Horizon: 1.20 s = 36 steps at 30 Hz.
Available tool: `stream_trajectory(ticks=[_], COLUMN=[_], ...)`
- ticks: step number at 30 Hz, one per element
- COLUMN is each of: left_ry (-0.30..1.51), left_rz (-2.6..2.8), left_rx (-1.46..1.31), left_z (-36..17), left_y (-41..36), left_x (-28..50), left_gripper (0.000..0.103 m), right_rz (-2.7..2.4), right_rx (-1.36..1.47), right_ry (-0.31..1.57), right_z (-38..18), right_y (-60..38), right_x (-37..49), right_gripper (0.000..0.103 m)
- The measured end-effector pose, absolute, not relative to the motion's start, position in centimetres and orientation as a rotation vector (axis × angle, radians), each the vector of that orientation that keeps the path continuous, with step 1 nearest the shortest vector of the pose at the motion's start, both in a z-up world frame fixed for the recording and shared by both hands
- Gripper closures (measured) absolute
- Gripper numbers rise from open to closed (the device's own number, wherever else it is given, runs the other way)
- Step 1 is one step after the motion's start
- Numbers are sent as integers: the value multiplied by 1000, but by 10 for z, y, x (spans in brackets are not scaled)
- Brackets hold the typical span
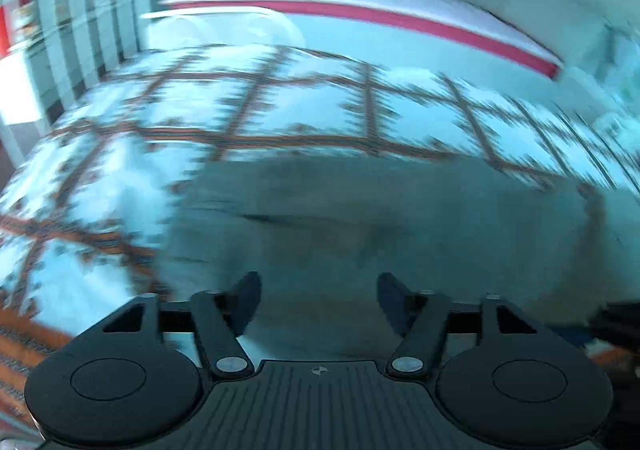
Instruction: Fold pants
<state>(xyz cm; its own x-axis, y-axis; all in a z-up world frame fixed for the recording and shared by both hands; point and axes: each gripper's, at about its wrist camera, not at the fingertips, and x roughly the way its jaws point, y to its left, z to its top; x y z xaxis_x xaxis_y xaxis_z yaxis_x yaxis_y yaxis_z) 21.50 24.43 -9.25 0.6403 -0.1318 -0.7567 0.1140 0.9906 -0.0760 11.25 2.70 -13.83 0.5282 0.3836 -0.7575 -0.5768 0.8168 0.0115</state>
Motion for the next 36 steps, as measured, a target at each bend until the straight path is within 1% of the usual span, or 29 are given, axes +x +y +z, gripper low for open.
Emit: stream_trajectory(ticks=[4,5,6,8,9,11,13,17,19,26,29,32,34,36], left_ry=[938,965,988,1033,1041,1028,1020,1000,994,987,981,976,973,970], left_rz=[-252,-264,-266,-230,-207,-168,-134,-113,-134,-123,-126,-127,-127,-125], left_rx=[-30,-48,-65,-74,-57,26,74,30,42,4,-3,-7,-7,-7], left_z=[-107,-112,-119,-132,-139,-150,-159,-161,-164,-168,-169,-169,-169,-169], left_y=[180,164,151,124,114,92,79,82,83,82,83,84,84,84], left_x=[227,229,230,231,229,226,222,221,220,227,228,228,227,227], left_gripper=[25,19,15,12,7,0,0,0,0,0,0,0,0,0], right_rz=[455,420,389,323,295,254,231,162,115,6,-54,-136,-208,-183], right_rx=[-137,-99,-60,30,55,97,154,341,390,541,649,702,686,642], right_ry=[904,929,950,984,992,1000,1007,1007,1011,984,964,910,878,902], right_z=[-138,-139,-139,-141,-142,-144,-145,-147,-150,-157,-163,-165,-162,-163], right_y=[-16,-28,-39,-68,-79,-98,-112,-144,-155,-178,-187,-195,-194,-188], right_x=[112,113,116,119,120,121,120,124,126,151,159,157,147,144], right_gripper=[81,81,81,81,81,81,81,81,83,82,82,85,88,89])
